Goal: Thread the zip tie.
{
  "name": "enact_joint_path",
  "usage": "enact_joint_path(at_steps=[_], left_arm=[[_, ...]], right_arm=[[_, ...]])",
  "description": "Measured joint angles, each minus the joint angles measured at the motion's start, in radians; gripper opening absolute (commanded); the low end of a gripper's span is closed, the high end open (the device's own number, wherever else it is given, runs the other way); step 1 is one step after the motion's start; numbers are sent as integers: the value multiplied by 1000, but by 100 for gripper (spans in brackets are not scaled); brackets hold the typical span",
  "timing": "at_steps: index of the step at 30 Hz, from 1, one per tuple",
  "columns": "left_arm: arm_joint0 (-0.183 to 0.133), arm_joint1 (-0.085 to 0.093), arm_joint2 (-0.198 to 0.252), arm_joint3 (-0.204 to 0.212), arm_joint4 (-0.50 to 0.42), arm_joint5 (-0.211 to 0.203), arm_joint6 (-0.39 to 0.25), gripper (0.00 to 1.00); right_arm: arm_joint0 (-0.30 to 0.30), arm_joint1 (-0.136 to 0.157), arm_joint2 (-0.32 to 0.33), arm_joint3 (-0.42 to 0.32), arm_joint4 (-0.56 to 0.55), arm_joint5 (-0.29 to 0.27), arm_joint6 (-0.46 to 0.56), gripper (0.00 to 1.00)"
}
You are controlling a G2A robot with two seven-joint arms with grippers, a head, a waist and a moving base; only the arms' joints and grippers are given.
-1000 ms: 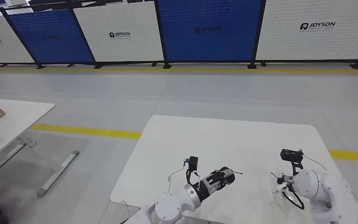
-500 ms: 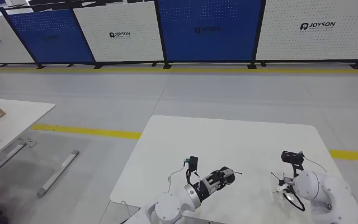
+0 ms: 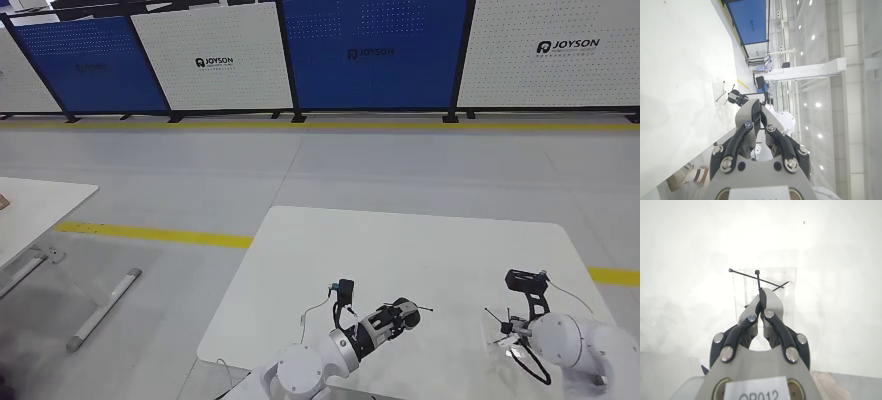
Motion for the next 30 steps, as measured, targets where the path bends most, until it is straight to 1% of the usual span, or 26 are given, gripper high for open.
enact_joint_path(at_steps=[3,4,5,8,9,11,23,25,28,30], left_arm=[[0,0,0,0,0,0,0,0],[0,0,0,0,0,0,0,0],[0,0,0,0,0,0,0,0],[0,0,0,0,0,0,0,0],[0,0,0,0,0,0,0,0],[0,0,0,0,0,0,0,0],[0,0,0,0,0,0,0,0],[0,0,0,0,0,0,0,0],[0,0,0,0,0,0,0,0],[0,0,0,0,0,0,0,0]], right_arm=[[-75,3,43,-96,3,0,-55,0],[-102,4,60,-127,6,0,-84,0],[-140,3,85,-164,14,0,-138,0],[-223,-4,136,-213,41,0,-260,0],[-235,-5,146,-216,52,0,-280,0],[-239,-6,154,-214,63,-1,-294,0],[-238,-6,153,-213,61,-1,-291,0],[-243,-7,153,-211,59,-2,-305,0],[-284,-18,168,-236,76,0,-443,0],[-341,-33,191,-272,117,0,-579,0]])
